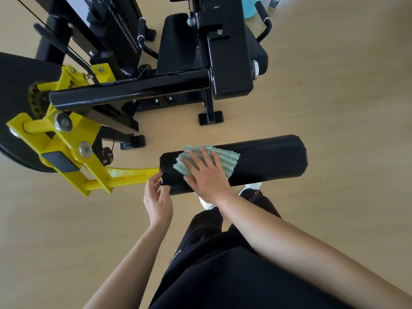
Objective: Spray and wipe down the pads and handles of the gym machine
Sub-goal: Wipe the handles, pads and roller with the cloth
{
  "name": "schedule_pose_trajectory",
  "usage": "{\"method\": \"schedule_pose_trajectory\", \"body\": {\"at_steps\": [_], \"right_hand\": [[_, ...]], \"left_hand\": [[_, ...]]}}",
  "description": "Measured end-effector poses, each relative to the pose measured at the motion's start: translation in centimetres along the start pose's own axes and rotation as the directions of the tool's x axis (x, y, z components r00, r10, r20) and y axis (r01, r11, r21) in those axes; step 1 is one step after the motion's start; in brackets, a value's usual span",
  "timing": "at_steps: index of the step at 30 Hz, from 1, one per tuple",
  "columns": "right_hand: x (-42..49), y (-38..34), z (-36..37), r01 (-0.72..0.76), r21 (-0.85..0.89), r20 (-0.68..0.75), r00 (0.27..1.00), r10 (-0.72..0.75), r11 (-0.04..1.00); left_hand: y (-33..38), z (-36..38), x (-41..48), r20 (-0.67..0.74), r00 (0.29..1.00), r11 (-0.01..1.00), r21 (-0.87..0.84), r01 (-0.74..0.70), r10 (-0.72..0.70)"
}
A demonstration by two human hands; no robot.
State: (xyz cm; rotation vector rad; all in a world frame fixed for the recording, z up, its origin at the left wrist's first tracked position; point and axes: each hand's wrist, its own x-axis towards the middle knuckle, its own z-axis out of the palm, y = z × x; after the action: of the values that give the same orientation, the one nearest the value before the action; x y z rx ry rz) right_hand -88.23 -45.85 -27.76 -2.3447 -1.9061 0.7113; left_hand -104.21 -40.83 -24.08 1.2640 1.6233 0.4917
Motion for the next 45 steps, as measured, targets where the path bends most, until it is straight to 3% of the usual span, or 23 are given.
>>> {"method": "schedule_pose_trajectory", "body": {"at_steps": [4,8,15,19,27,33,36,38,41,43,45], "right_hand": [[-1.8,4.4,-1.4,-0.249,0.015,-0.008,0.968,0.249,0.968],[-3.8,9.3,-3.0,-0.445,0.013,-0.016,0.895,0.445,0.895],[-5.7,16.1,-4.7,-0.7,0.053,-0.035,0.711,0.702,0.712],[-5.0,16.5,-5.0,-0.699,0.092,-0.014,0.711,0.703,0.709],[-1.6,6.9,-3.3,-0.305,0.097,0.014,0.952,0.305,0.948],[-1.1,3.4,-2.4,-0.095,0.181,0.102,0.992,0.078,0.979],[-2.5,4.7,-3.0,-0.022,0.324,0.048,0.999,0.006,0.946],[-4.0,6.7,-3.6,-0.023,0.394,-0.072,0.996,0.055,0.919],[-6.8,11.1,-4.2,-0.173,0.371,-0.254,0.926,0.279,0.912],[-8.6,14.5,-4.4,-0.339,0.365,-0.35,0.813,0.465,0.867],[-9.9,17.6,-4.6,-0.506,0.411,-0.318,0.7,0.64,0.758]], "left_hand": [[0.4,0.1,1.0,-0.002,1.0,0.997,0.075,-0.01,0.011],[1.6,0.5,3.0,-0.008,0.998,0.964,0.261,-0.051,0.055],[3.5,2.9,6.8,0.333,0.936,0.747,0.592,-0.302,0.115],[3.1,3.3,6.3,0.388,0.911,0.647,0.66,-0.381,0.141],[0.9,1.3,3.4,0.341,0.899,0.662,0.611,-0.434,0.275],[-0.9,0.6,1.2,0.293,0.898,0.683,0.584,-0.439,0.327],[-0.9,0.7,0.1,0.215,0.911,0.693,0.595,-0.408,0.351],[-0.2,1.6,-0.6,0.168,0.887,0.67,0.599,-0.439,0.431],[1.7,4.6,-1.7,0.275,0.74,0.54,0.537,-0.648,0.614],[2.6,7.7,-2.0,0.408,0.695,0.438,0.56,-0.703,0.592],[2.7,10.9,-2.2,0.53,0.723,0.335,0.65,-0.682,0.444]]}}
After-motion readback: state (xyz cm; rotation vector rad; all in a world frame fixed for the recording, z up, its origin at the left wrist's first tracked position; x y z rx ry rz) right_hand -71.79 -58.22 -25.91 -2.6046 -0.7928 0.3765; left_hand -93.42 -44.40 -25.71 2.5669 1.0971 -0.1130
